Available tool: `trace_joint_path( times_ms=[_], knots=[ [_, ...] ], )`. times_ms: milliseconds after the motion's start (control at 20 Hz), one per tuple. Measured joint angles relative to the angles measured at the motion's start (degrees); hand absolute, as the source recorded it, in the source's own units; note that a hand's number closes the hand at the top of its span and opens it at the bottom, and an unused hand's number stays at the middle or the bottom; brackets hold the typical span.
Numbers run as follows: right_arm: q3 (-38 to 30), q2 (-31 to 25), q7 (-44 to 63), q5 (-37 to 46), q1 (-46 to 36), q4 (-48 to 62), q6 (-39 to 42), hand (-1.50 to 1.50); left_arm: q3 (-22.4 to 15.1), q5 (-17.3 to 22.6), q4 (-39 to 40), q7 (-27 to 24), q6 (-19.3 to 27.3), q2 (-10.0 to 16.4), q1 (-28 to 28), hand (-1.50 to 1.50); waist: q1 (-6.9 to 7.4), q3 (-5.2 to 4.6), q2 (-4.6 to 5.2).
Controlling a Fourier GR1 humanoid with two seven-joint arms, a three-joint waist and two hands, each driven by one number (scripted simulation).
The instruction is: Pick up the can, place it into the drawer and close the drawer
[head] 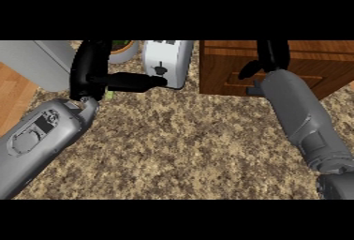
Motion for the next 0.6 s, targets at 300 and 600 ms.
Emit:
trace_joint_path(
  times_ms=[300, 600],
  knots=[
    [-6.9, 2.8, -5.7, -8.6, -1.6, -1.1, 4.6, -1.50, 0.4, -0.5, -1.3, -0.1, 0.2, 0.5, 2.1, -1.50, -0.44, 0.07, -0.17],
    [-13.2, 5.3, -9.1, -17.0, -3.2, -2.2, 9.3, -1.50, 1.9, -0.9, -2.7, -0.8, -0.1, 1.7, 5.5, -1.50, -1.15, -0.04, -0.55]
  ],
)
